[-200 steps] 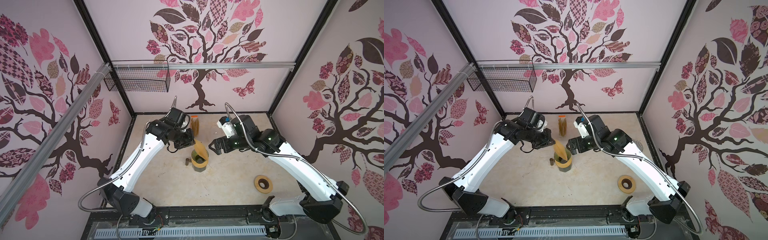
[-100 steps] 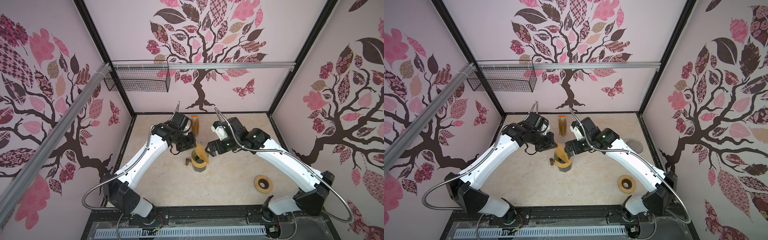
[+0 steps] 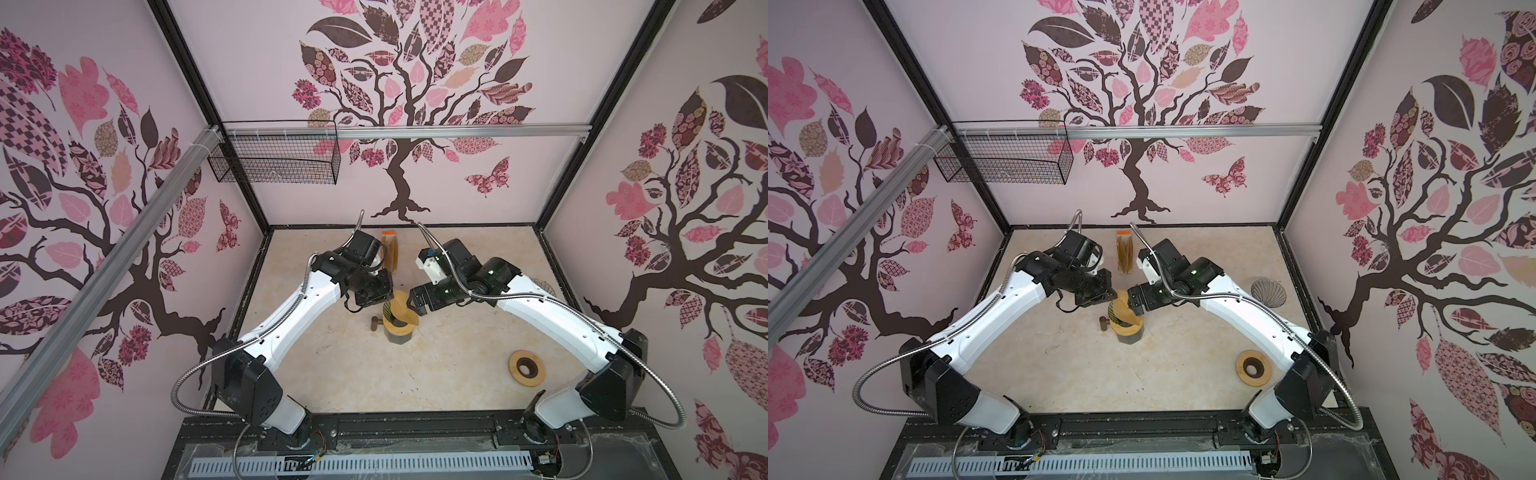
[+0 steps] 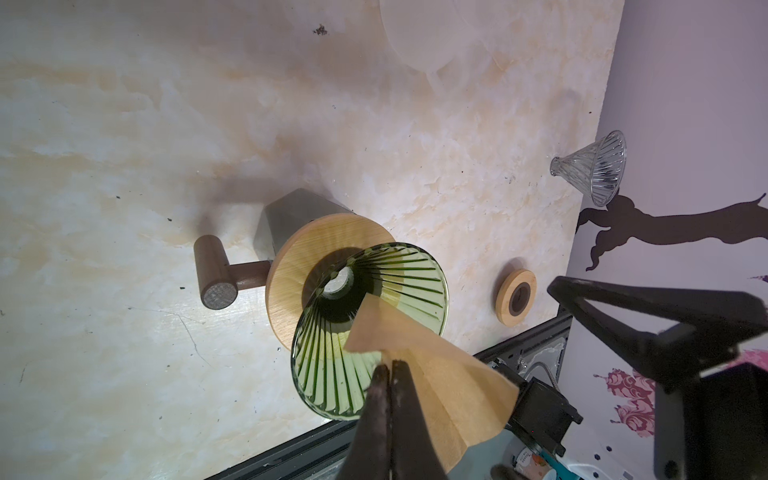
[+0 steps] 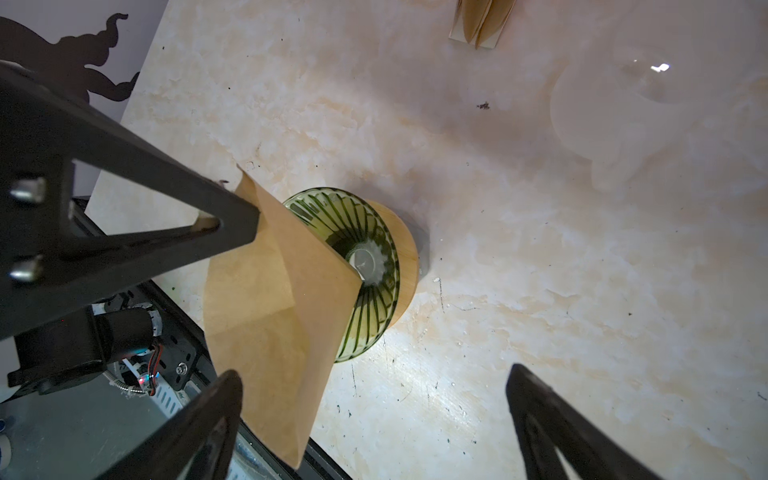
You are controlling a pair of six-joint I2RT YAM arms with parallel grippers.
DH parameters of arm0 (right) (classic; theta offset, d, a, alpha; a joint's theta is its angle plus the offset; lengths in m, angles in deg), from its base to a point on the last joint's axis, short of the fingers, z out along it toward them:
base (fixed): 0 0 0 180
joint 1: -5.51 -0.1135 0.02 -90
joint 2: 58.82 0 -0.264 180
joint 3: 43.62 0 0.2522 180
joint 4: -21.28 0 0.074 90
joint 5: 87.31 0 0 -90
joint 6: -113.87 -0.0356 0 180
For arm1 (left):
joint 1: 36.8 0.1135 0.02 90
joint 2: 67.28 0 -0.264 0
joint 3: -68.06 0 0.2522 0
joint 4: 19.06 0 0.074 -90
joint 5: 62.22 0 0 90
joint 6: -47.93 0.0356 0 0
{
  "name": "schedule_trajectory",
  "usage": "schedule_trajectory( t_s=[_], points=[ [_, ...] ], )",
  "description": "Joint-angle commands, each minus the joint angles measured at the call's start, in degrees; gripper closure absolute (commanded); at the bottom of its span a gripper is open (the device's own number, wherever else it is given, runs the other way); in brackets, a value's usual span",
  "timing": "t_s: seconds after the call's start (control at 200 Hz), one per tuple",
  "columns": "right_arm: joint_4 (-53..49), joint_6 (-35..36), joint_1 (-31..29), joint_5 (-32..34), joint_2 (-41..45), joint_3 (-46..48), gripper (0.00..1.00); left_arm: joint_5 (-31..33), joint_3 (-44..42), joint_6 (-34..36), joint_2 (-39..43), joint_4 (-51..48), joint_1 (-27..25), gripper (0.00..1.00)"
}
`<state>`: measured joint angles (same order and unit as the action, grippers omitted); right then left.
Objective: Place the coffee filter in the dripper
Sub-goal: 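Carry the filter over the green dripper while the right gripper approaches it, then lower the filter into the dripper while the right gripper presses its side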
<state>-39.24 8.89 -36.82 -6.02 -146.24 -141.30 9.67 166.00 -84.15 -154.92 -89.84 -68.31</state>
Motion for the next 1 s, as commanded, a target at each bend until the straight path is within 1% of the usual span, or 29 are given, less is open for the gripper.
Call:
schedule_trajectory(
  t_s=[0.0, 0.15, 0.53, 0.645, 0.86, 0.93, 0.995],
  points=[
    [0.8, 1.4, -0.4, 1.2, -1.9, -0.5, 0.00, 1.6, -1.3, 0.4, -0.5, 1.0, -0.3, 1.00],
    [1.3, 1.9, -0.4, 2.2, -3.2, -0.7, 0.00, 4.7, -0.6, 0.7, -1.0, -1.3, -0.2, 1.00],
    [1.9, 2.2, -0.4, 3.9, -5.7, -0.5, 0.00, 5.6, -0.6, 2.4, -2.7, -3.0, -0.4, 1.00],
    [2.2, 2.2, -0.4, 4.3, -6.6, -0.7, 0.00, 5.0, -0.5, 2.2, -3.2, -2.9, -0.4, 1.00],
    [2.3, 2.1, -0.4, 5.0, -8.0, -1.0, 0.00, 6.0, -0.1, 2.3, -2.8, -3.8, -0.4, 0.91],
    [2.2, 2.0, -0.4, 4.7, -7.9, -1.1, 0.00, 6.3, 0.0, 2.4, -2.3, -4.0, -0.4, 0.86],
    [2.5, 1.9, -0.4, 4.6, -7.9, -0.7, 0.00, 6.3, 0.2, 2.4, -1.8, -4.2, -0.3, 0.79]
  ],
)
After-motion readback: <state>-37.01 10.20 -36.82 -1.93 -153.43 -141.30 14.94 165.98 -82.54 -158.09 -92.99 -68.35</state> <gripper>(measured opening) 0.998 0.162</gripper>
